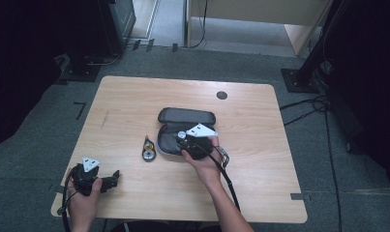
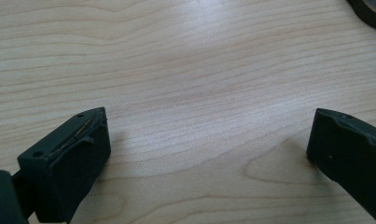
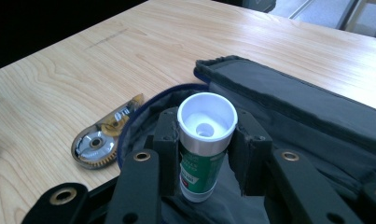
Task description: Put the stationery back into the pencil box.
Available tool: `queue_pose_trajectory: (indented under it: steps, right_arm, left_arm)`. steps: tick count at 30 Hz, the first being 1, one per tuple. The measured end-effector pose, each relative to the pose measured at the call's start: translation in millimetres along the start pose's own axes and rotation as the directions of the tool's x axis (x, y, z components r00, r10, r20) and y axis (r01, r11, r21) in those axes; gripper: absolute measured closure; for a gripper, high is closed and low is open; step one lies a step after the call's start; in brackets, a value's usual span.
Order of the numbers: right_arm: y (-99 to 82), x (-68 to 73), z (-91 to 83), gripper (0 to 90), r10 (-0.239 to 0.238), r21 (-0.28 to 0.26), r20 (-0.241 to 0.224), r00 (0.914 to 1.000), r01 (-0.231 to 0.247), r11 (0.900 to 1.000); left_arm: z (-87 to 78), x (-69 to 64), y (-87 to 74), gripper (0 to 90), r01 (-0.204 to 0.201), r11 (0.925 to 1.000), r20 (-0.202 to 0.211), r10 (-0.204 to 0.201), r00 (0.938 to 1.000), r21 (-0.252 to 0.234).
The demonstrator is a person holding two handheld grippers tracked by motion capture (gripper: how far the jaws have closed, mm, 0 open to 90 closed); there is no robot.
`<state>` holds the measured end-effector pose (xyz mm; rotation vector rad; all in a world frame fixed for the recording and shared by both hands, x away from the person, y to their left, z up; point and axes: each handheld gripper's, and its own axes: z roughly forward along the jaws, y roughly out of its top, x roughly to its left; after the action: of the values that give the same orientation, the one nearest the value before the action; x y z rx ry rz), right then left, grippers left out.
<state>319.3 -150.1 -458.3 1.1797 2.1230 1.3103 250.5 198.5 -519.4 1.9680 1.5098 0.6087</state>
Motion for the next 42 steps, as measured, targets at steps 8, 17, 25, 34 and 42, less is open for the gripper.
queue_pose_trajectory:
  steps: [8,17,25,34,42]
  right_arm:
    - [-4.1,-4.1,7.3,66.4,-0.008,0.008,-0.010,0.9999,0.008,0.9999]
    - [-9.0,-19.4,-4.0,66.2,0.024,0.026,-0.023,0.9994,-0.024,0.9994]
    - [-18.0,-34.8,-17.4,65.8,0.051,0.055,-0.034,0.9981,-0.050,0.9973]
    - [-27.7,-49.3,-24.3,64.8,0.085,0.075,-0.032,0.9959,-0.082,0.9938]
    - [-34.1,-58.9,-27.2,61.8,0.098,0.101,-0.016,0.9951,-0.096,0.9903]
  left_arm:
    - [0.0,0.0,0.0,0.0,0.000,1.0000,0.000,0.000,1.0000,0.000]
    - [0.0,0.0,0.0,0.0,0.000,1.0000,0.000,0.000,1.0000,0.000]
    - [0.0,0.0,0.0,0.0,0.000,1.0000,0.000,0.000,1.0000,0.000]
    - [0.0,0.0,0.0,0.0,0.000,1.0000,0.000,0.000,1.0000,0.000]
    - [0.0,0.0,0.0,0.0,0.000,1.0000,0.000,0.000,1.0000,0.000]
